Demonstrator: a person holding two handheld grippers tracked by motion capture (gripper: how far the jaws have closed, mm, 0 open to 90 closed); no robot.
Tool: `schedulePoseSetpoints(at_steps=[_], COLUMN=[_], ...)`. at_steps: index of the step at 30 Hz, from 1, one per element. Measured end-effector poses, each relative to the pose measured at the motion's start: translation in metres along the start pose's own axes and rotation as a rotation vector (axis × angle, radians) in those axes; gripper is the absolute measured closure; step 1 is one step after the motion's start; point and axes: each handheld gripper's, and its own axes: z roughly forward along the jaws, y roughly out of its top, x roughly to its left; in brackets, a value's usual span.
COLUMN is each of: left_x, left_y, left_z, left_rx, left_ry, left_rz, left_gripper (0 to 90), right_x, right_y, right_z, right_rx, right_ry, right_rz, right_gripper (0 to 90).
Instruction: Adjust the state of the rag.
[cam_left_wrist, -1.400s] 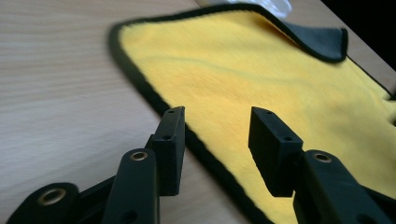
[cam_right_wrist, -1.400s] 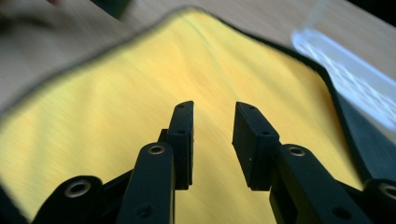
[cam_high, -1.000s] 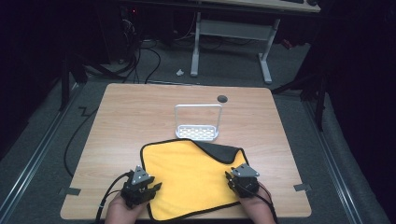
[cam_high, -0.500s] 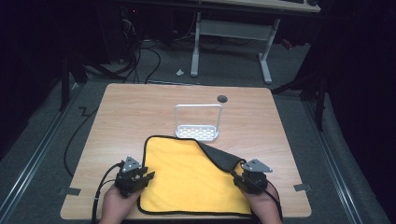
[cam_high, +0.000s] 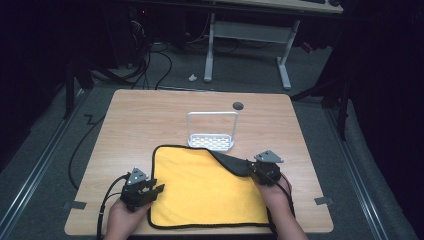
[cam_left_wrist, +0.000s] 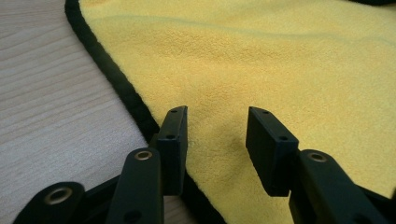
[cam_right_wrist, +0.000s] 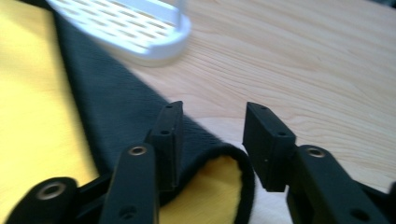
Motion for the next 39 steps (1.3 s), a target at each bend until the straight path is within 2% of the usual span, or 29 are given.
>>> schedulePoseSetpoints(at_steps=[1,3,5,6,7,8,9,10,13,14,16,19,21,22,23,24,25,26,29,30,32,33,34,35,37,38,39], left_x=[0.000,0.000,-0.001,-0.001,-0.001,0.000,0.000,-0.001,0.000,0.000,0.001,0.000,0.000,-0.001,-0.001,-0.001,-0.001,-0.001,-0.001,-0.003,-0.005,-0.007,-0.011,-0.011,-0.015,-0.015,-0.015], left_y=[0.000,0.000,0.000,0.000,0.000,-0.001,-0.001,-0.001,-0.002,-0.002,-0.004,-0.005,-0.006,-0.006,-0.006,-0.006,-0.006,-0.006,-0.005,-0.004,-0.004,-0.003,-0.003,-0.003,-0.002,-0.002,-0.002], left_z=[0.000,0.000,0.000,0.000,0.000,0.000,0.000,0.000,-0.001,-0.002,-0.004,-0.006,-0.007,-0.007,-0.007,-0.007,-0.007,-0.007,-0.007,-0.007,-0.005,-0.004,-0.001,-0.001,0.000,0.000,0.000], left_rx=[-0.002,-0.002,-0.003,-0.003,-0.003,-0.004,-0.004,-0.003,-0.004,-0.005,-0.003,0.000,0.003,0.002,0.002,0.003,0.003,0.003,0.000,-0.006,-0.003,0.003,0.008,0.008,0.015,0.015,0.015], left_ry=[-0.002,0.000,0.001,0.002,0.002,0.000,0.000,-0.001,-0.003,-0.003,-0.010,-0.010,-0.010,-0.009,-0.012,-0.013,-0.013,-0.020,-0.030,-0.038,-0.040,-0.038,-0.035,-0.035,-0.037,-0.037,-0.042], left_rz=[-0.002,-0.002,0.000,0.002,0.002,-0.003,-0.003,0.000,-0.004,-0.005,-0.013,-0.009,-0.009,-0.011,-0.014,-0.012,-0.012,-0.017,-0.029,-0.013,0.002,0.013,0.030,0.030,0.042,0.042,0.036], left_gripper=[58.8,58.5,58.1,58.1,58.1,58.1,58.1,58.1,58.1,58.1,57.9,57.6,57.1,57.1,56.6,56.3,55.9,55.5,54.9,54.9,54.7,54.7,54.7,54.7,54.6,54.4,54.4], right_x=[0.004,0.012,0.017,0.022,0.022,0.021,0.021,0.020,0.027,0.027,0.029,0.023,0.009,0.009,-0.008,-0.016,-0.016,-0.028,-0.029,-0.025,-0.020,-0.012,0.000,0.006,0.016,0.016,0.019], right_y=[-0.002,-0.008,-0.012,-0.018,-0.018,-0.022,-0.022,-0.022,-0.026,-0.026,-0.028,-0.013,0.004,0.004,0.021,0.026,0.026,0.033,0.035,0.028,0.021,0.011,-0.007,-0.017,-0.034,-0.034,-0.045], right_z=[-0.006,-0.011,-0.011,-0.003,-0.003,0.008,0.008,0.009,0.003,0.003,-0.015,-0.030,-0.024,-0.024,-0.004,0.006,0.006,0.018,0.015,0.004,-0.001,-0.007,-0.015,-0.018,-0.024,-0.024,-0.027], right_rx=[-0.014,-0.009,0.004,0.042,0.042,0.078,0.078,0.077,0.080,0.080,0.055,-0.032,-0.068,-0.068,-0.047,-0.037,-0.037,-0.014,-0.017,-0.022,-0.011,0.009,0.032,0.046,0.071,0.071,0.103], right_ry=[0.013,0.074,0.088,0.090,0.090,0.102,0.102,0.114,0.112,0.112,0.146,0.103,0.040,0.040,0.002,-0.030,-0.030,-0.055,-0.062,-0.025,-0.008,0.024,0.068,0.087,0.110,0.110,0.108], right_rz=[-0.024,-0.049,-0.066,-0.117,-0.117,-0.105,-0.105,-0.065,-0.104,-0.104,-0.084,-0.070,-0.052,-0.052,-0.002,0.014,0.014,0.056,0.059,0.056,0.049,0.038,0.030,0.024,0.025,0.025,0.012], right_gripper=[55.1,53.3,53.2,53.9,53.9,64.6,64.6,81.6,85.3,85.3,85.2,83.8,81.6,81.6,71.7,68.9,68.9,61.5,60.8,62.3,62.4,62.4,63.1,63.3,63.4,63.4,63.6])
